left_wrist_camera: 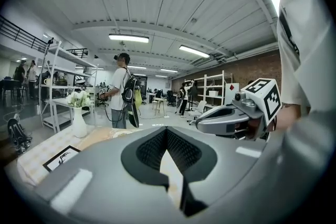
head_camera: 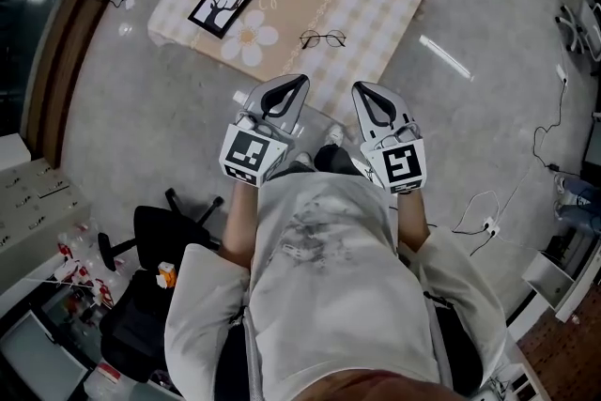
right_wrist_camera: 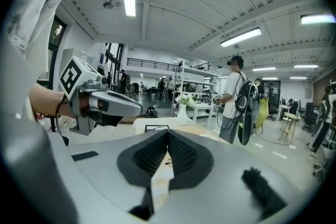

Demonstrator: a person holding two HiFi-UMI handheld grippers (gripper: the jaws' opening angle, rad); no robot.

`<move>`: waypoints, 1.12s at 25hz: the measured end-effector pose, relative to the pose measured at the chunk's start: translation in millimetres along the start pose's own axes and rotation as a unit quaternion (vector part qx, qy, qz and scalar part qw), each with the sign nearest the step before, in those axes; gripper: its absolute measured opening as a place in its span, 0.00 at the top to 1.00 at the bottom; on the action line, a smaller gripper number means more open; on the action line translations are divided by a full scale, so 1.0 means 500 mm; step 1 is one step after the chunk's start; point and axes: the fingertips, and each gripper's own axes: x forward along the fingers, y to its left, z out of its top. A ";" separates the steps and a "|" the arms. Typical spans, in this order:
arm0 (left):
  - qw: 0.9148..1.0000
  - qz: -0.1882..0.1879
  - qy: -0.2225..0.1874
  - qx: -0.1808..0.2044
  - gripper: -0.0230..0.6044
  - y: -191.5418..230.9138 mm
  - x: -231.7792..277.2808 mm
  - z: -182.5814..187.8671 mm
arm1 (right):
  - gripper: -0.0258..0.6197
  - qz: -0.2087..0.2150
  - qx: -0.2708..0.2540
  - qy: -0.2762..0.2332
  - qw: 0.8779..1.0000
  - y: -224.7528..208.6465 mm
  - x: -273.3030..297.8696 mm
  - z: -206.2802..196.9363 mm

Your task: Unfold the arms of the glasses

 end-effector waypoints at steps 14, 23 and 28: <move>0.999 -0.007 0.032 0.005 0.95 0.007 0.081 -0.018 | 0.94 0.021 0.018 0.007 1.000 -0.053 0.029 -0.036; 0.998 -0.043 0.054 -0.007 0.95 0.052 0.133 -0.075 | 0.94 0.001 0.031 0.040 0.999 -0.080 0.084 -0.078; 0.995 -0.070 0.066 -0.004 0.95 0.090 0.153 -0.102 | 0.94 -0.014 0.039 0.065 0.997 -0.093 0.128 -0.099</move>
